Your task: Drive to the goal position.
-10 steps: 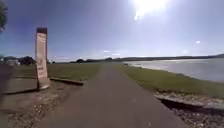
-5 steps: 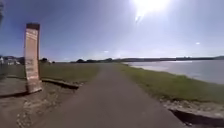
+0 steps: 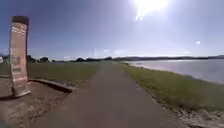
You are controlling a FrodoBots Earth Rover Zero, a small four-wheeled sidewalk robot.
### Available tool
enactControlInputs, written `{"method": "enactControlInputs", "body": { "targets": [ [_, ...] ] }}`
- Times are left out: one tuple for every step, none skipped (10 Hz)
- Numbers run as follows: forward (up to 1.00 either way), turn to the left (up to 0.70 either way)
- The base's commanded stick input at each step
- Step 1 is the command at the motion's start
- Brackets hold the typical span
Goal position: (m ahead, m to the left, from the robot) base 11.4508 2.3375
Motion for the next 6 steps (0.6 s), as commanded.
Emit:
{"method": "enactControlInputs", "body": {
  "targets": [
    [0.7, 0.0],
    [0.7, 0.0],
    [0.7, 0.0],
    [0.7, 0.0],
    [0.7, 0.0],
    [0.7, 0.0]
  ]
}}
